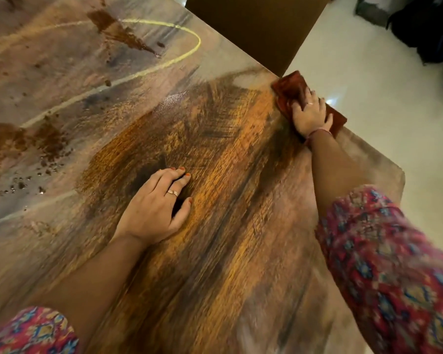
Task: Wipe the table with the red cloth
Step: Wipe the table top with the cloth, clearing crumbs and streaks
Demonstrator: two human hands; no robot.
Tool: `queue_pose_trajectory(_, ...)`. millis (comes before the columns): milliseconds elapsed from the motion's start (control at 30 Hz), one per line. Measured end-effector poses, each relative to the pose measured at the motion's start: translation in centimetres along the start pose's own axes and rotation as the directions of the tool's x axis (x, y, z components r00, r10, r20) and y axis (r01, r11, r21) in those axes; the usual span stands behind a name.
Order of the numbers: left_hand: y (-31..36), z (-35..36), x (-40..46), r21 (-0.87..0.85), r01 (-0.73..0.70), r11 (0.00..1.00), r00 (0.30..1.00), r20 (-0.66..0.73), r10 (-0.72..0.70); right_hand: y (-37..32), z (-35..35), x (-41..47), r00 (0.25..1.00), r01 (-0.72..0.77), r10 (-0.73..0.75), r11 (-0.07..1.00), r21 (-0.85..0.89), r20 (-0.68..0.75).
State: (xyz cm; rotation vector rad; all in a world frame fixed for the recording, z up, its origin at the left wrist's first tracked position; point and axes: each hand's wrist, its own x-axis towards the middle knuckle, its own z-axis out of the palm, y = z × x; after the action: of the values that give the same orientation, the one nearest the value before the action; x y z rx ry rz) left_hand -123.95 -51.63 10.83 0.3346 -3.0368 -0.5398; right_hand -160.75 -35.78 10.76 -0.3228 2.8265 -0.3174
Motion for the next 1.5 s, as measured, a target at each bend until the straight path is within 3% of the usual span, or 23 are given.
queue_pose_trajectory(167,0.0,0.0,0.1,0.02,-0.004,1.0,1.0,0.009,0.004,3.0,1.0,-4.1,0.992,-0.084,0.08,0.996,-0.04,-0.096)
queue_pose_trajectory(267,0.0,0.0,0.2,0.042,-0.005,0.999,1.0,0.003,0.005,0.8,1.0,-3.7,0.978,-0.19,0.191,0.982,0.019,-0.079)
queue_pose_trajectory(333,0.0,0.0,0.2,0.046,-0.006,0.999,1.0,0.007,0.005,-2.6,1.4,-3.1,0.98,-0.186,0.189,0.981,0.055,-0.064)
queue_pose_trajectory(400,-0.1,0.0,0.2,0.037,-0.01,0.999,1.0,0.013,0.009,-6.8,2.3,-2.8,0.996,-0.059,0.062,0.997,0.05,-0.065)
queue_pose_trajectory(500,-0.2,0.0,0.2,0.042,-0.015,0.999,0.999,0.028,0.014,-13.6,4.4,-4.6,0.962,0.27,-0.271,0.962,-0.047,-0.016)
queue_pose_trajectory(533,-0.2,0.0,0.2,0.048,-0.012,0.999,0.999,0.04,0.011,-15.3,5.4,-6.3,0.915,0.403,-0.402,0.911,-0.089,0.028)
queue_pose_trajectory(633,-0.1,-0.1,0.2,0.049,-0.004,0.999,0.998,0.063,0.001,-16.6,7.9,-11.8,0.683,0.73,-0.715,0.673,-0.12,0.146)
queue_pose_trajectory(733,0.0,-0.1,0.2,0.022,-0.012,1.0,0.998,0.06,0.01,-15.7,7.6,-11.4,0.557,0.83,-0.805,0.549,-0.1,0.204)
queue_pose_trajectory(767,-0.1,0.0,0.2,0.013,-0.012,1.0,0.998,0.057,0.011,-15.9,7.2,-10.0,0.558,0.829,-0.802,0.546,-0.118,0.211)
queue_pose_trajectory(833,-0.3,0.0,0.2,0.006,-0.015,1.0,0.999,0.044,0.015,-16.5,6.1,-6.2,0.662,0.749,-0.725,0.646,-0.148,0.188)
queue_pose_trajectory(933,-0.4,0.3,0.1,0.0,-0.016,1.0,1.0,0.02,0.016,-17.0,4.5,0.5,0.876,0.482,-0.478,0.872,-0.087,0.062)
queue_pose_trajectory(1033,-0.5,0.3,0.2,0.001,-0.022,1.0,1.0,0.011,0.022,-17.2,3.0,5.2,0.97,0.239,-0.238,0.971,0.0,0.046)
queue_pose_trajectory(1100,-0.5,0.3,0.2,0.007,-0.025,1.0,1.0,0.004,0.025,-17.4,3.0,5.4,0.98,0.193,-0.194,0.981,0.015,0.049)
queue_pose_trajectory(1267,-0.5,0.2,0.2,-0.005,-0.029,1.0,1.0,0.005,0.029,-13.9,5.7,-5.5,0.912,0.406,-0.407,0.913,-0.032,-0.045)
queue_pose_trajectory(1367,-0.4,0.2,0.3,0.004,-0.024,1.0,1.0,0.001,0.024,-9.7,7.1,-13.7,0.883,0.459,-0.463,0.886,-0.068,-0.075)
queue_pose_trajectory(1500,-0.2,0.1,0.3,0.007,-0.018,1.0,1.0,0.007,0.018,-8.9,6.4,-12.1,0.892,0.446,-0.449,0.893,-0.055,-0.05)
